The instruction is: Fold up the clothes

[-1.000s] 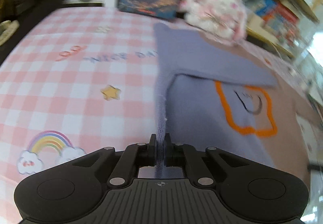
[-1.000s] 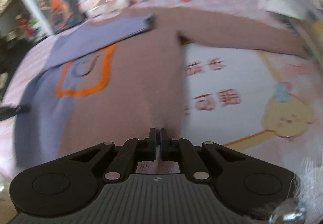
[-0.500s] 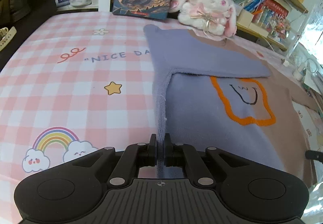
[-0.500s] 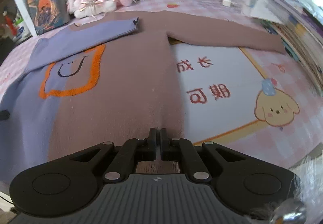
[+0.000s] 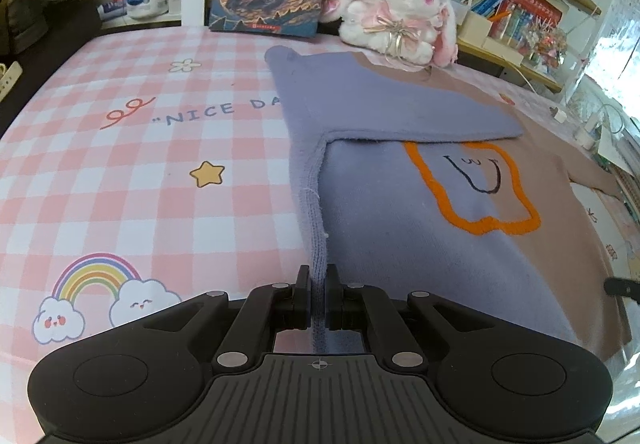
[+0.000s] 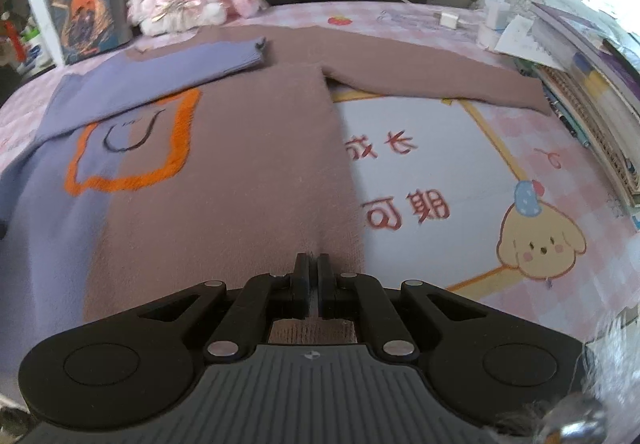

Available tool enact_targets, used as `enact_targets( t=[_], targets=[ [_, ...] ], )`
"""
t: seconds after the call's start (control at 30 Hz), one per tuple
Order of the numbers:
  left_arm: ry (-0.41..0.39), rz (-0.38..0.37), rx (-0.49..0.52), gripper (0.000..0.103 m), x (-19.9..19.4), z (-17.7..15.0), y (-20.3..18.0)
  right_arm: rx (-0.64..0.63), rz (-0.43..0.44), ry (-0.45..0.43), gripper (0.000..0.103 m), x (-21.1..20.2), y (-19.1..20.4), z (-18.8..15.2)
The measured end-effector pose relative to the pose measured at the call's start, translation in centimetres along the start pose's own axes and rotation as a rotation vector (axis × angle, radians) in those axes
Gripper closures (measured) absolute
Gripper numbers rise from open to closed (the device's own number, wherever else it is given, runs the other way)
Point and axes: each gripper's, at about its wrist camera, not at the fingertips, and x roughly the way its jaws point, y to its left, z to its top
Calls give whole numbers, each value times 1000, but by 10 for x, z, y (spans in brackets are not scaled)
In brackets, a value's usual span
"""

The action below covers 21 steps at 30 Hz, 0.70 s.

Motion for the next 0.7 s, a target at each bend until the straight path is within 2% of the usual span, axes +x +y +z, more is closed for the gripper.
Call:
enact_targets(
  t=[0.13,0.2,0.3,0.37,0.53,0.7],
  targets=[
    [11,10,-9,98,-1,3,2,10,26,17,98,-5,-2,-3],
    [11,28,-19,86,-2,4,3,17,32,22,98,-6,-4,-3],
    [-18,88,-29,77,-13,8,3,26,60,23,80,-7,-6,-1],
    [-56,122,-12,73,-20,12,-2,29,74,6,60,-10,-8,3],
    [-190,187,91,68,-31,34,-35,-23,78,-10,59,-7,-11,13],
    [-203,102,283,67,20,53,-118,-85,117,-2,59,3,-14,23]
  ],
)
